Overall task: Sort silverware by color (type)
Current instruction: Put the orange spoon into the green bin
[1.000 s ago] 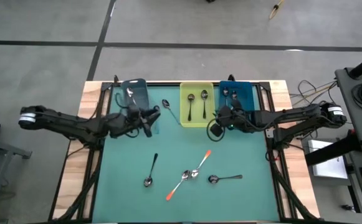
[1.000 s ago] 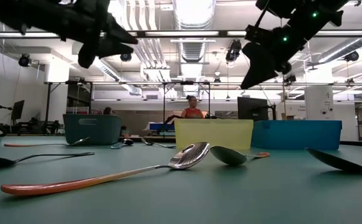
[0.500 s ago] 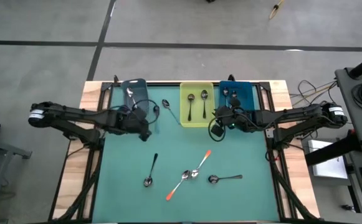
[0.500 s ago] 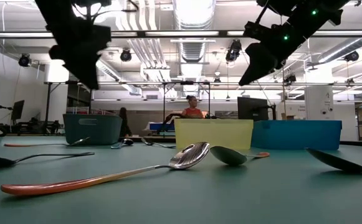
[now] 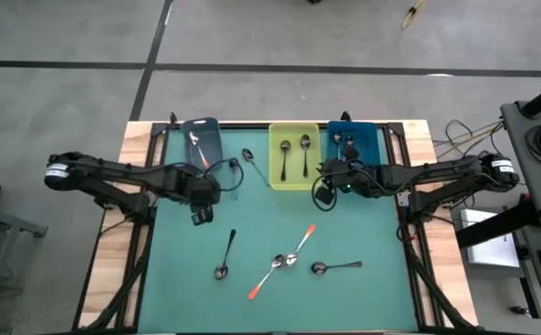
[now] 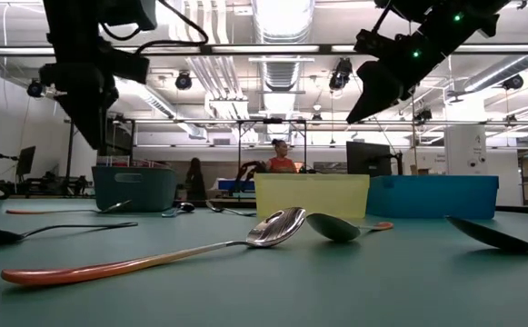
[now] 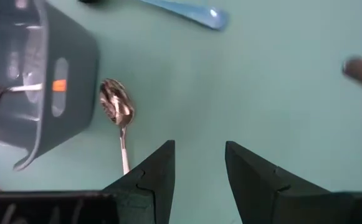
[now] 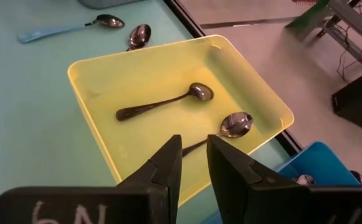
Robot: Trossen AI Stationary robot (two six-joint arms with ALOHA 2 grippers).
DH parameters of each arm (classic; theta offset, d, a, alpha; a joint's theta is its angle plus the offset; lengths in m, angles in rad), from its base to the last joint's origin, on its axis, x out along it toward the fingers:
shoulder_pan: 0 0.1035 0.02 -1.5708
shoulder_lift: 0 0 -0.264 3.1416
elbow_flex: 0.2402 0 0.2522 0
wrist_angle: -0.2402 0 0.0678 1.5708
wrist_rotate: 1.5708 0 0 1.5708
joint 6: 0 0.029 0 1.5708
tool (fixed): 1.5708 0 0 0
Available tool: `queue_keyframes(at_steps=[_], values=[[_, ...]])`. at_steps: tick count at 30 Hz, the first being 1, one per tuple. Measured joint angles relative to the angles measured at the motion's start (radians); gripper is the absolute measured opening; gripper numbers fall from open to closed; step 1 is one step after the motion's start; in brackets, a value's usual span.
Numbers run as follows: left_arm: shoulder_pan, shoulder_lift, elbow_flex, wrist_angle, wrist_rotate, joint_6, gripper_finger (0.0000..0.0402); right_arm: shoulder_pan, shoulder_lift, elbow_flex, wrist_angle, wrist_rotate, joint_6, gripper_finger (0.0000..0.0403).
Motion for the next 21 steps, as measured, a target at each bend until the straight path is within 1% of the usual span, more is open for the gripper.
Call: queue_keyframes(at_steps=[3, 5, 10, 12, 16, 21], values=[[0.006, 0.0, -0.025, 0.0, -0.004, 0.042, 0.0122, 0.0, 0.0, -0.002, -0.002, 0.0, 0.001, 0.0068], [0.024, 0.0, -0.047, 0.002, -0.025, 0.038, 0.0122, 0.0, 0.0, -0.003, -0.002, 0.0, 0.0, 0.0068], [0.071, 0.0, -0.12, 0.019, -0.031, 0.015, 0.0122, 0.0, 0.0, -0.009, -0.001, 0.0, -0.001, 0.0068], [0.091, 0.0, -0.148, 0.02, -0.032, -0.013, 0.0122, 0.0, 0.0, -0.012, -0.001, 0.0, 0.0, 0.0068], [0.144, 0.001, -0.189, 0.02, -0.086, -0.138, 0.0122, 0.0, 0.001, -0.013, 0.0, 0.0, -0.001, 0.0068], [0.158, 0.001, -0.196, 0.043, -0.103, -0.145, 0.0122, 0.0, 0.001, -0.013, 0.023, 0.0, -0.007, 0.0068]])
